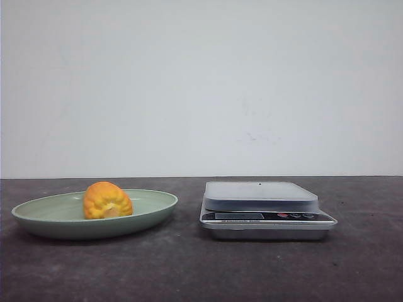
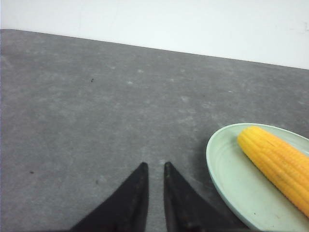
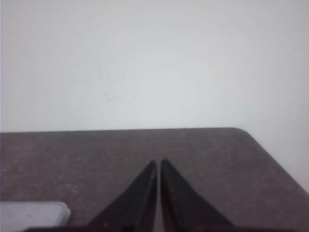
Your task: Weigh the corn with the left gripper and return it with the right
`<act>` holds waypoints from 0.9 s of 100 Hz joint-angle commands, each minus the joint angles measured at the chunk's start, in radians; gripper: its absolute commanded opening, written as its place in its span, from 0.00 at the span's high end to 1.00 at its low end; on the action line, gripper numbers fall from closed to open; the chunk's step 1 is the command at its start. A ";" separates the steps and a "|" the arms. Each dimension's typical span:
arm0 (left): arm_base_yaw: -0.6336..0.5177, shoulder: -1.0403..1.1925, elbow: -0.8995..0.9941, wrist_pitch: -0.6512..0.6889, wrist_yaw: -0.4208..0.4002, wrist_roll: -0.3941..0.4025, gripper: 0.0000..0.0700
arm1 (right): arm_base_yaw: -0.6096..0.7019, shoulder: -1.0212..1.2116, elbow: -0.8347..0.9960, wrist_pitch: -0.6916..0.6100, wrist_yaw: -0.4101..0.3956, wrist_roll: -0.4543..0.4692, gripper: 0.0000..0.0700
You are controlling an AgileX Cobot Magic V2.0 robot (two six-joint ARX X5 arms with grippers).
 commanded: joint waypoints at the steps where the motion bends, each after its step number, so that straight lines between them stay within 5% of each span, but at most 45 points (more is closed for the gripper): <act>1: 0.000 -0.001 -0.018 -0.005 0.000 0.004 0.98 | -0.001 -0.027 -0.094 0.081 -0.002 -0.001 0.99; 34: 0.000 -0.001 -0.018 -0.005 0.000 0.004 0.98 | -0.002 -0.052 -0.306 0.139 0.000 0.040 0.99; 60: 0.000 -0.001 -0.018 -0.005 0.000 0.004 0.98 | -0.002 -0.052 -0.303 -0.004 -0.001 0.034 0.99; 90: 0.000 -0.001 -0.017 -0.005 0.000 0.004 0.98 | -0.002 -0.052 -0.303 0.094 -0.005 0.019 0.99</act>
